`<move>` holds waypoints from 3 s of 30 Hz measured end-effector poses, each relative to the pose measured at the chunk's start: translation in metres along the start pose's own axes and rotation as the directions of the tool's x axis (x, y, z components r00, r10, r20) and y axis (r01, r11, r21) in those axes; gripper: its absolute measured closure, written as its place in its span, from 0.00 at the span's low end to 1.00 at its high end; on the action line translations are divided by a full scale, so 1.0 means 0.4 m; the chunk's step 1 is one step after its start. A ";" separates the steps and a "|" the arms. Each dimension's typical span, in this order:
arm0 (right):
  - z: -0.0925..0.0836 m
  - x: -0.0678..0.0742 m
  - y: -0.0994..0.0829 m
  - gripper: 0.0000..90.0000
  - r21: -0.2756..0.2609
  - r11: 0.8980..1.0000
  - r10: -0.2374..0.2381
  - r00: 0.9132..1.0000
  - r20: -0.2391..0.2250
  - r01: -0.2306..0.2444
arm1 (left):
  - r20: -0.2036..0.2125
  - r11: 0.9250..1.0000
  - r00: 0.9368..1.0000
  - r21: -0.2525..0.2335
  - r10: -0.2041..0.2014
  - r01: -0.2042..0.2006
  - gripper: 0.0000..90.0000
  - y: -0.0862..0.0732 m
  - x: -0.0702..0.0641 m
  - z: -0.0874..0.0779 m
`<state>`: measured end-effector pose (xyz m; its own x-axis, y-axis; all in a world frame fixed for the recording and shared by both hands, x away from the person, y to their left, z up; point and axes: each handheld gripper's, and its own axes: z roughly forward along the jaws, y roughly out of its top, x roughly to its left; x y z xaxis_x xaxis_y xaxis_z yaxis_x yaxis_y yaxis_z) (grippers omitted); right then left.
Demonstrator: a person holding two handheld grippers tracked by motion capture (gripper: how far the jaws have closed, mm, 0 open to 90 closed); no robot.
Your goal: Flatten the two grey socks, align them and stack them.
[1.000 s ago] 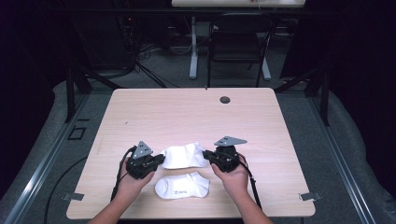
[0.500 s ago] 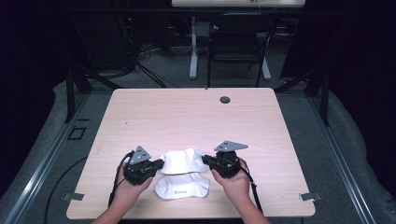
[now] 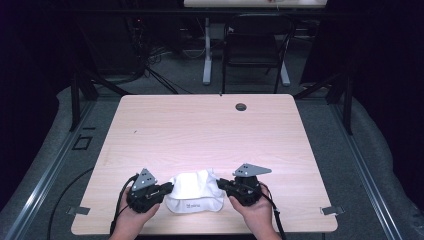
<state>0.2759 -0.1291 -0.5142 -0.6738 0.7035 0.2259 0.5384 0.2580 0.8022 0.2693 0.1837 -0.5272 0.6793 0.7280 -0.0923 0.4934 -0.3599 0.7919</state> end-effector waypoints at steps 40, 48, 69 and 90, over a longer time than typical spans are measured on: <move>0.061 -0.015 -0.080 0.97 0.153 0.988 -0.025 0.999 0.036 0.019 | -0.019 0.988 0.998 0.145 0.064 -0.061 0.92 -0.074 -0.036 0.058; 0.072 -0.027 -0.088 0.96 0.175 0.985 -0.020 0.999 0.041 0.012 | -0.024 0.986 0.997 0.149 0.072 -0.068 0.89 -0.079 -0.030 0.070; 0.106 0.014 -0.082 0.70 0.141 0.976 -0.166 0.986 -0.014 0.166 | 0.020 0.989 0.997 0.128 0.077 -0.079 0.73 -0.076 -0.030 0.067; 0.113 -0.011 -0.113 0.73 0.188 0.976 -0.116 0.993 0.038 0.107 | 0.019 0.986 0.996 0.141 0.086 -0.088 0.75 -0.084 -0.015 0.092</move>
<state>0.2775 -0.1141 -0.5766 -0.7120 0.6935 0.1101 0.5488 0.4517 0.7034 0.2686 0.1698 -0.5757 0.7296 0.6830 -0.0357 0.5036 -0.5012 0.7037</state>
